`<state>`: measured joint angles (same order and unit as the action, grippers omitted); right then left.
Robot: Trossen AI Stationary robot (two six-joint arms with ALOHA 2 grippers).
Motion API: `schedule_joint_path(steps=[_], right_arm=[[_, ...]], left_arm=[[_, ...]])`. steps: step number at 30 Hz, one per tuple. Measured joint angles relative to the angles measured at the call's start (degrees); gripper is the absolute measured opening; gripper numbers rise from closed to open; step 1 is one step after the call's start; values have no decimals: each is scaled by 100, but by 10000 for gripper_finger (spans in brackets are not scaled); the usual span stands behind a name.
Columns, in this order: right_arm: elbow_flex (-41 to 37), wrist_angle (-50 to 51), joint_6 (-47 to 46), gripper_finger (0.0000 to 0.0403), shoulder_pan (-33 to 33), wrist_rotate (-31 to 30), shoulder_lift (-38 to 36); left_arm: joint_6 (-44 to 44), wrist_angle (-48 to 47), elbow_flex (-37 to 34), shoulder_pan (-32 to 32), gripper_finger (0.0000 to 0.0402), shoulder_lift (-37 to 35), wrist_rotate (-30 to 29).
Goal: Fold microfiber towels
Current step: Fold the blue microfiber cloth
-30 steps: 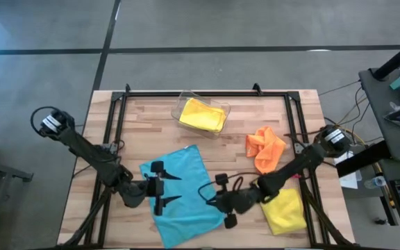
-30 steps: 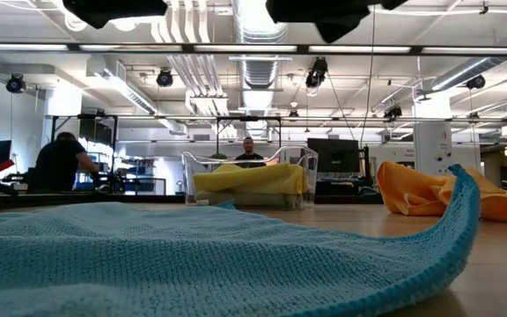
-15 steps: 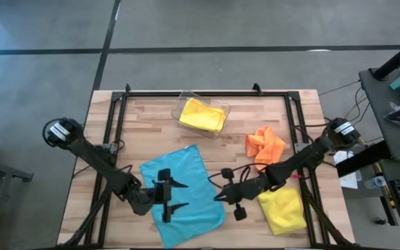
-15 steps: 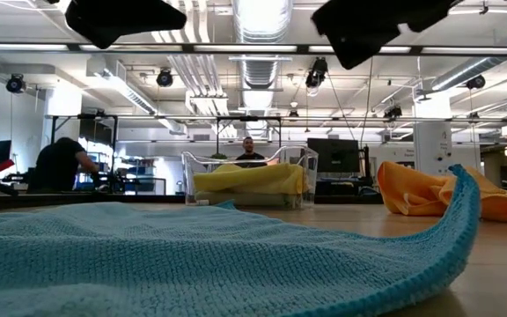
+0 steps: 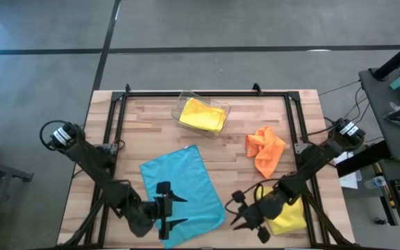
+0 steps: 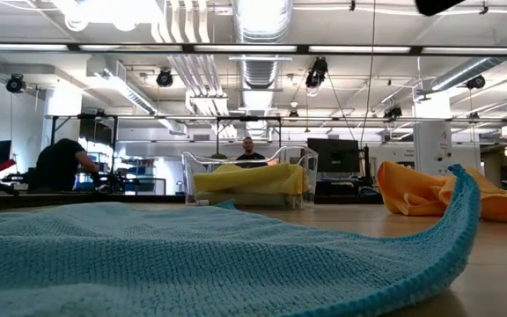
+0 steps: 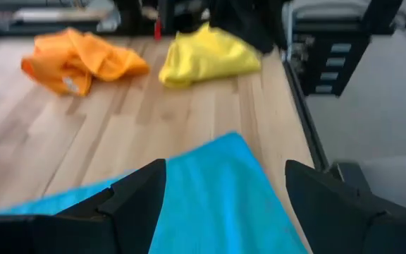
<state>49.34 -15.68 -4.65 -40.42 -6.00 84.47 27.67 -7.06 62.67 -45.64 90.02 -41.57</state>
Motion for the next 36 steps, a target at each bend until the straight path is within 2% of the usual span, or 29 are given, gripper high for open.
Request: schedule_joint_path(steps=[5,11,19,26,31,36], right_arm=[[0,60,-66,144,-251,-148,2],[0,259,334,190,-462,-162,2],[-25,555,528,192,-583,-187,154],[-31,617,733,190,-571,-708,539],[-31,603,769,190,-504,-951,794],[-31,603,605,189,-315,-951,1003]], left_arm=[[876,-1005,420,-264,273,217,-48],[1599,-1150,594,-681,273,626,-41],[1863,-1345,1179,-1105,273,1590,80],[2001,-2820,2246,-1149,273,2455,711],[2003,-3187,2767,-1181,273,2776,988],[2053,-3144,2839,-1253,273,2939,957]])
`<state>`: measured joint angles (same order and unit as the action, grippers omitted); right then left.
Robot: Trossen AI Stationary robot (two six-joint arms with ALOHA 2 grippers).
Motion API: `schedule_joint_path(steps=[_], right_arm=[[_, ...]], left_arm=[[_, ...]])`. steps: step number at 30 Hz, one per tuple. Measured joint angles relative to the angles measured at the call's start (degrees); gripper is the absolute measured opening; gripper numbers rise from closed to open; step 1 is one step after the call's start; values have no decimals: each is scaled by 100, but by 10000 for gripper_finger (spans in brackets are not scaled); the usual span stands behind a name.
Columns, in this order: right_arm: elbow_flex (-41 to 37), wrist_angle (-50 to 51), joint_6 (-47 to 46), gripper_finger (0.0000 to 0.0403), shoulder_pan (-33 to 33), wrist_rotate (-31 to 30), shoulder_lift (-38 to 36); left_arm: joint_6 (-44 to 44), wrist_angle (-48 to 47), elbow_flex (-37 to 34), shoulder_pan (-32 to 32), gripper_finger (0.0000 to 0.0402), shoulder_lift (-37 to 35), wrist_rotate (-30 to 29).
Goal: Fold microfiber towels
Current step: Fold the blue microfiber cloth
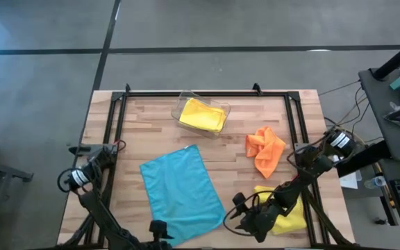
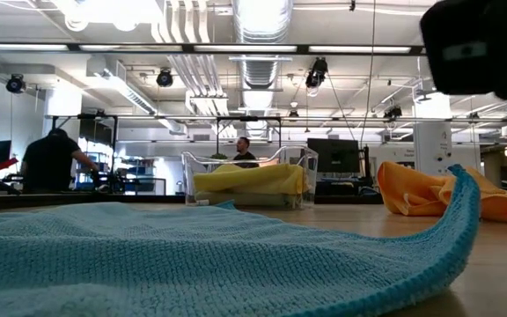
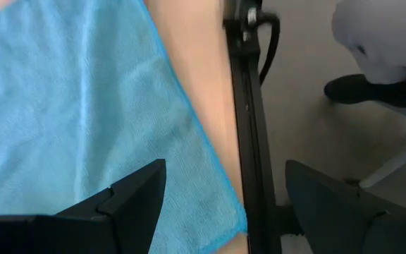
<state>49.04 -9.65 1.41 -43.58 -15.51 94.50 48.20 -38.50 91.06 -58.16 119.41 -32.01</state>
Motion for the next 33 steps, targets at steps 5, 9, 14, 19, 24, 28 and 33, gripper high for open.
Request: schedule_joint_path(steps=[5,9,14,19,24,28,33], right_arm=[[0,-35,127,189,190,46,94],[0,-61,275,189,296,49,94],[0,-181,387,189,410,85,94],[2,-478,453,189,546,331,343],[57,-741,544,189,648,555,652],[175,-743,650,189,693,541,804],[273,-730,687,182,684,549,920]], left_arm=[[101,2,-15,-16,273,189,107],[105,-25,-15,-36,273,272,172],[124,-328,-23,-73,273,270,308],[248,-433,-57,-100,273,283,368],[254,-416,-67,-110,260,283,365],[259,-407,-106,-110,227,283,370],[263,-360,-192,-115,193,283,605]])
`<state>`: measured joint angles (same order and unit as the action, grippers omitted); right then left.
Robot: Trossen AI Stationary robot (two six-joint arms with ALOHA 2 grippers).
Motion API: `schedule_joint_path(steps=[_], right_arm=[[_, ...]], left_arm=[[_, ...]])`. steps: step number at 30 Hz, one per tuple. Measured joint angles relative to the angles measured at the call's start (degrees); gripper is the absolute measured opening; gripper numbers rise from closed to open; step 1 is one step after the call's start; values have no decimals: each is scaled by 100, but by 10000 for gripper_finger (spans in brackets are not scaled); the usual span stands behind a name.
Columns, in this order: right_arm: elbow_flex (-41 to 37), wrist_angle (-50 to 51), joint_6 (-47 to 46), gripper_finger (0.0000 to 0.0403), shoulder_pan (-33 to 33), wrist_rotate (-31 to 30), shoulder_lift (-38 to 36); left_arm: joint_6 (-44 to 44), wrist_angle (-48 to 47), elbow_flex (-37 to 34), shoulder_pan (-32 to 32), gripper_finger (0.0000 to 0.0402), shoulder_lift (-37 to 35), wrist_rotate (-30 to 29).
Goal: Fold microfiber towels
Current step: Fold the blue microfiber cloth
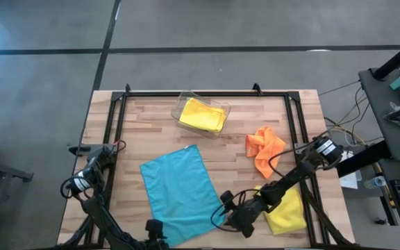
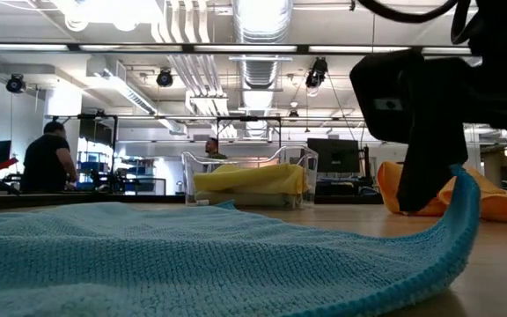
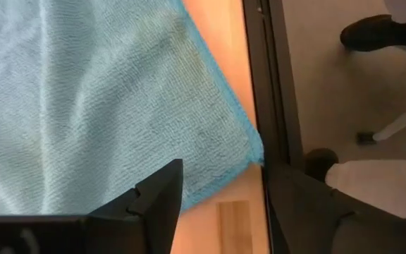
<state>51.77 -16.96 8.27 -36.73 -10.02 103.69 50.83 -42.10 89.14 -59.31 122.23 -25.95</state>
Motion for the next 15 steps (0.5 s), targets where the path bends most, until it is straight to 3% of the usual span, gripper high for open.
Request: schedule_joint_path(steps=[15], right_arm=[[12,38,-29,118,2,-5,47]], left_arm=[[-3,261,-133,4,179,42,-300]])
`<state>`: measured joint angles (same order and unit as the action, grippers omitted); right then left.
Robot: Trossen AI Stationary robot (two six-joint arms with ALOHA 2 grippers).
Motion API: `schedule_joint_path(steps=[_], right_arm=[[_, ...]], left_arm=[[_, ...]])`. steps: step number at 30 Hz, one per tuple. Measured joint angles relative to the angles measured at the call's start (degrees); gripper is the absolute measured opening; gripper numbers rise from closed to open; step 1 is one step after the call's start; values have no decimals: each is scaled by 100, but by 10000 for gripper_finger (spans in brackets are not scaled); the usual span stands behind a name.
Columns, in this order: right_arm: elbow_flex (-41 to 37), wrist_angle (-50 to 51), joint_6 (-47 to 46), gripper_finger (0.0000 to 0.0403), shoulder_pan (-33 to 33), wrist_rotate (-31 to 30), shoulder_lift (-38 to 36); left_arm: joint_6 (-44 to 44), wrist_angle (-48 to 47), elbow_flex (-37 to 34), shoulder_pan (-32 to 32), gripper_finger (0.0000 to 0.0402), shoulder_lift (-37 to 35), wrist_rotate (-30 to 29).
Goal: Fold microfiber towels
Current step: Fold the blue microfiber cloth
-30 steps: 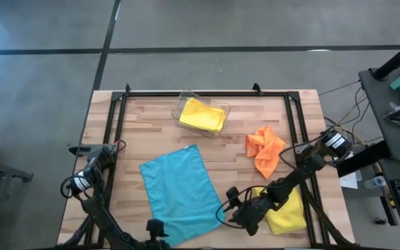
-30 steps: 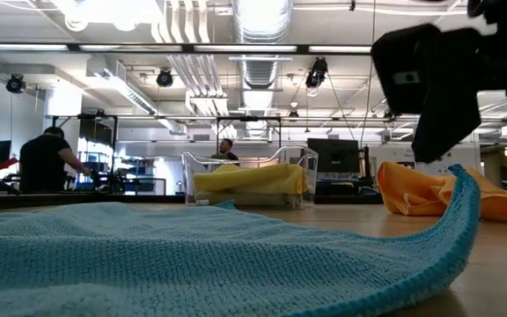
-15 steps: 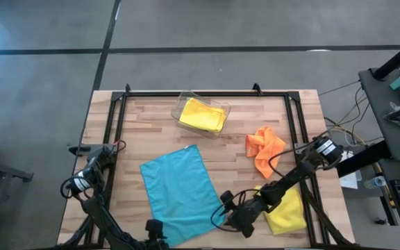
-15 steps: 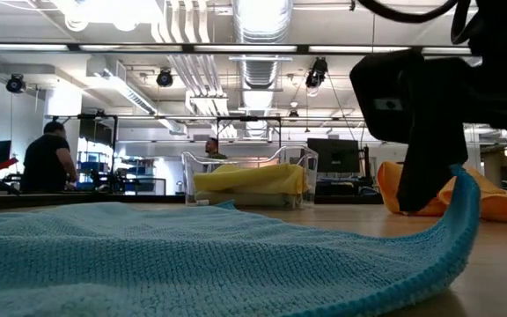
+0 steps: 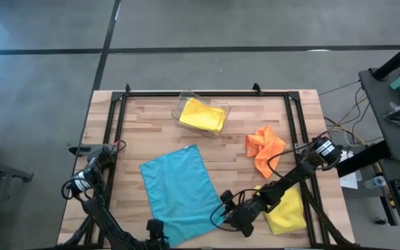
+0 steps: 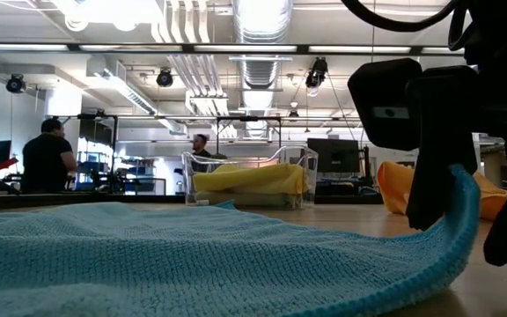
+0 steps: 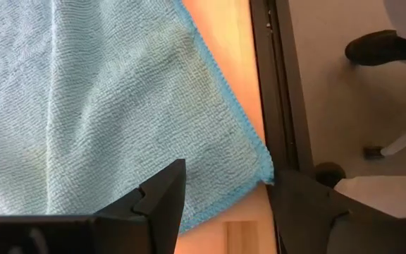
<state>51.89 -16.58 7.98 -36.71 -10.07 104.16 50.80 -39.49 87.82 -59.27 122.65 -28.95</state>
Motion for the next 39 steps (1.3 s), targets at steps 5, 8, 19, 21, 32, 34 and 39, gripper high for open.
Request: schedule_joint_path(steps=[5,8,19,21,32,34,39], right_arm=[[-1,24,7,92,0,0,0],[-1,45,14,70,0,1,0],[-1,176,-197,9,-1,1,-40],[-1,160,-272,9,-14,2,-58],[457,171,-567,8,-2,212,-156],[592,188,-558,8,28,212,-193],[812,157,-625,8,128,202,-249]], left_arm=[[-8,49,10,11,149,50,-17],[-9,103,15,11,99,59,44],[184,99,39,8,1,13,76],[280,103,39,-8,1,-13,150],[460,105,63,-49,0,-570,154],[566,60,63,-50,0,-721,-11],[839,-87,-50,-162,0,-1030,-477]])
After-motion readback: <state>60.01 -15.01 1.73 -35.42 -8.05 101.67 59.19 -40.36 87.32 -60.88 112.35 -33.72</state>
